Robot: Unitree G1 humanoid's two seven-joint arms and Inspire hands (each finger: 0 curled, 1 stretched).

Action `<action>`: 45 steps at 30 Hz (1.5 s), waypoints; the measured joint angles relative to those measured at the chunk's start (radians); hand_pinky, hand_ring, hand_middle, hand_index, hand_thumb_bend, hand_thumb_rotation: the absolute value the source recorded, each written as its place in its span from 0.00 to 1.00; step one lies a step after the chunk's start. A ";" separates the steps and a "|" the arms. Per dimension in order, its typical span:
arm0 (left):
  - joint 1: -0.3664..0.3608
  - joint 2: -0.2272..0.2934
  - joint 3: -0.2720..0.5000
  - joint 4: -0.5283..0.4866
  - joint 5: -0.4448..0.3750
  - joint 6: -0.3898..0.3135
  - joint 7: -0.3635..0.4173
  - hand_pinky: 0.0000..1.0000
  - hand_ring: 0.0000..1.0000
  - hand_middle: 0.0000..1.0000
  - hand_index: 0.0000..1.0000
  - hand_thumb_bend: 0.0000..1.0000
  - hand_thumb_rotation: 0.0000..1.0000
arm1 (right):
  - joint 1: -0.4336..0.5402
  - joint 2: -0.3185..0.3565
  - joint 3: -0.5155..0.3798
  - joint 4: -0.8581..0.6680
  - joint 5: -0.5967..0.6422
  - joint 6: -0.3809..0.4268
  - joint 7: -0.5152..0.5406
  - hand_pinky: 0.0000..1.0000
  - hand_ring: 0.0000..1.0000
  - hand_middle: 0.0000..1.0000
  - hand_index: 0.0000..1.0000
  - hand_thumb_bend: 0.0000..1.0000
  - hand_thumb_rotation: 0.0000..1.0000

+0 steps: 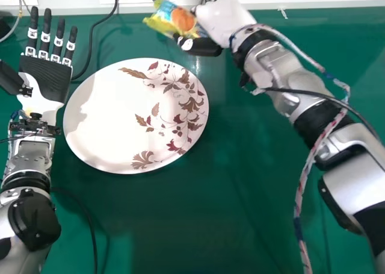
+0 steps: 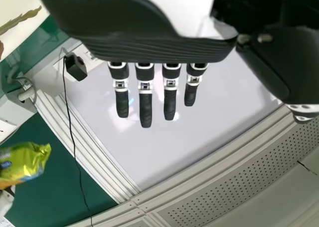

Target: Pick up biscuit and place it in the plate

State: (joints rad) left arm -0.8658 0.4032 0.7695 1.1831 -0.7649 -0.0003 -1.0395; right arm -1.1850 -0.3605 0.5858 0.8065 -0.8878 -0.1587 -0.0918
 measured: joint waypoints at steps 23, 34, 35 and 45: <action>0.019 -0.007 0.000 -0.018 0.001 -0.060 0.040 0.86 0.83 0.89 0.99 0.98 0.73 | 0.002 0.216 0.123 0.314 -0.030 -0.128 -0.149 0.31 0.45 0.53 0.47 0.50 0.00; 0.025 -0.038 -0.009 -0.044 0.007 -0.180 0.055 0.86 0.83 0.89 1.00 1.00 0.93 | -0.013 0.227 0.135 0.386 -0.023 -0.180 -0.199 0.70 0.90 0.95 0.93 1.00 0.53; 0.026 -0.041 -0.009 -0.044 0.007 -0.183 0.054 0.86 0.83 0.90 1.00 1.00 0.94 | -0.013 0.222 0.130 0.386 -0.017 -0.189 -0.200 0.72 0.92 0.97 0.95 1.00 0.56; 0.025 -0.043 -0.009 -0.039 0.007 -0.194 0.044 0.85 0.83 0.89 1.00 0.99 0.98 | 0.006 0.105 0.027 0.185 0.065 -0.236 -0.169 0.78 0.93 1.00 1.00 1.00 0.65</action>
State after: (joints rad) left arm -0.8406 0.3606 0.7608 1.1444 -0.7584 -0.1940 -0.9952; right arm -1.1787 -0.2550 0.6125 0.9919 -0.8224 -0.3949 -0.2609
